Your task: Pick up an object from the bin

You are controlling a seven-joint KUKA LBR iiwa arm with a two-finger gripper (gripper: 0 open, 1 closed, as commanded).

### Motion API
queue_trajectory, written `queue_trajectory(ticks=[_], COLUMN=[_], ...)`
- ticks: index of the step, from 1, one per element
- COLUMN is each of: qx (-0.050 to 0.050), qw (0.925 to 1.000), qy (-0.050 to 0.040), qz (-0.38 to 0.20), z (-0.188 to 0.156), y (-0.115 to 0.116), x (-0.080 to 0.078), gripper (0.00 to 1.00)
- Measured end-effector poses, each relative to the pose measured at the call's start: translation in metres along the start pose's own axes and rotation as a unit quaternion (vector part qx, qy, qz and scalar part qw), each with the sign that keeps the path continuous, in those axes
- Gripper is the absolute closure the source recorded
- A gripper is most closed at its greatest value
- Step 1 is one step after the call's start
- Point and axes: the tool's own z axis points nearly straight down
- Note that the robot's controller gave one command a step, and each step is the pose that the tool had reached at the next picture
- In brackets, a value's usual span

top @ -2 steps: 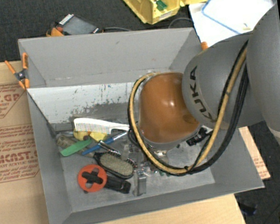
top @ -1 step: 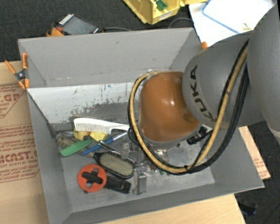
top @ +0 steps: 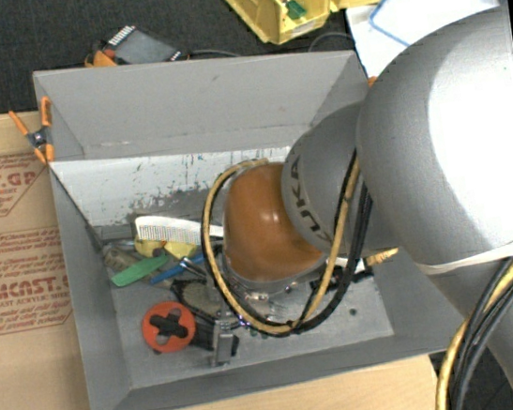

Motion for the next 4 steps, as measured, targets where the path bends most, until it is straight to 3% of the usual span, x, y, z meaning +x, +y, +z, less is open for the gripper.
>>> queue_trajectory(ticks=[1, 2, 3, 4], qx=[0.002, 0.001, 0.0, -0.002], qw=[0.9993, 0.9921, 0.9881, 0.9701], qy=[0.0034, 0.004, 0.0004, -0.0039], qz=[0.037, 0.125, 0.154, 0.243], z=[-0.045, -0.027, 0.001, -0.001], y=[-0.007, -0.016, -0.003, 0.008], x=[-0.001, -0.003, -0.004, -0.013], gripper=[0.0, 0.0, 0.0, 1.0])
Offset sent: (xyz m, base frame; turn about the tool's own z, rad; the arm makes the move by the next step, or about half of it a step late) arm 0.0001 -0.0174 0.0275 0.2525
